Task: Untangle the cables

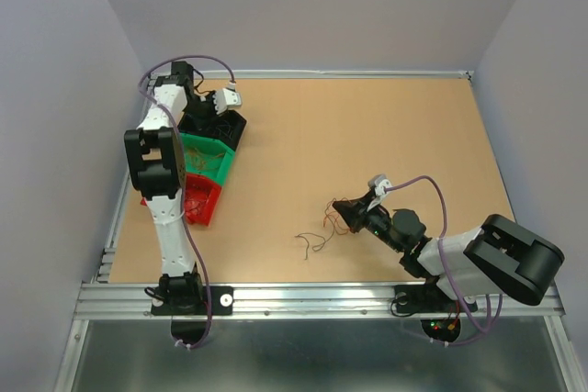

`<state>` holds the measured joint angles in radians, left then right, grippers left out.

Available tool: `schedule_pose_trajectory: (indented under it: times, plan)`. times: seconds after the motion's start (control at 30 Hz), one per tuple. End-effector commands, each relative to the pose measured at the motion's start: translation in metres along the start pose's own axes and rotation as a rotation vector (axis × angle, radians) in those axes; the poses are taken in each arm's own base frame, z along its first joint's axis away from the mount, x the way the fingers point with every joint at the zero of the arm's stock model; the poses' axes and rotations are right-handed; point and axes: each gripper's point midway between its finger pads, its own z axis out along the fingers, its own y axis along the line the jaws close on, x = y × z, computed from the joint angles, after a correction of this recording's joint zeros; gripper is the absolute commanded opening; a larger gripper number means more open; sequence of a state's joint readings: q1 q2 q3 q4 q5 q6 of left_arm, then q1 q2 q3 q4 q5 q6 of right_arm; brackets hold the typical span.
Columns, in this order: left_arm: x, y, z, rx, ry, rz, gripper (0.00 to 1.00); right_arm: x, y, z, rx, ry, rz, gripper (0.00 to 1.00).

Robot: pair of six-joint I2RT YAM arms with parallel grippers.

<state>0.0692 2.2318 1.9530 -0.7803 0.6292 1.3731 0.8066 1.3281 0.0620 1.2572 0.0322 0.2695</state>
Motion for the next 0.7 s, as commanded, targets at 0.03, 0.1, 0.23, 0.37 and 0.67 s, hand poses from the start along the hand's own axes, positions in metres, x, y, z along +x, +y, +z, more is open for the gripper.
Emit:
schedule_pose_trajectory:
  times: [0.03, 0.1, 0.23, 0.37, 0.67]
  plan:
    - [0.035, -0.039, 0.004, 0.125, 0.292, 0.066, 0.00, -0.018, 0.014, 0.005, -0.052, -0.056, 0.014, 0.00]
    - [0.041, -0.051, 0.017, 0.180, 0.361, 0.062, 0.02, -0.019, 0.014, 0.006, -0.054, -0.057, 0.016, 0.01]
    - [0.046, -0.047, 0.023, 0.188, 0.396, 0.022, 0.16, -0.017, 0.014, 0.007, -0.052, -0.052, 0.022, 0.01]
    - [0.040, -0.034, 0.016, 0.121, 0.387, 0.044, 0.38, -0.019, 0.014, 0.007, -0.054, -0.057, 0.020, 0.01]
    - [-0.003, -0.002, -0.032, -0.044, 0.336, 0.102, 0.50, -0.020, 0.020, 0.006, -0.081, -0.053, 0.019, 0.01]
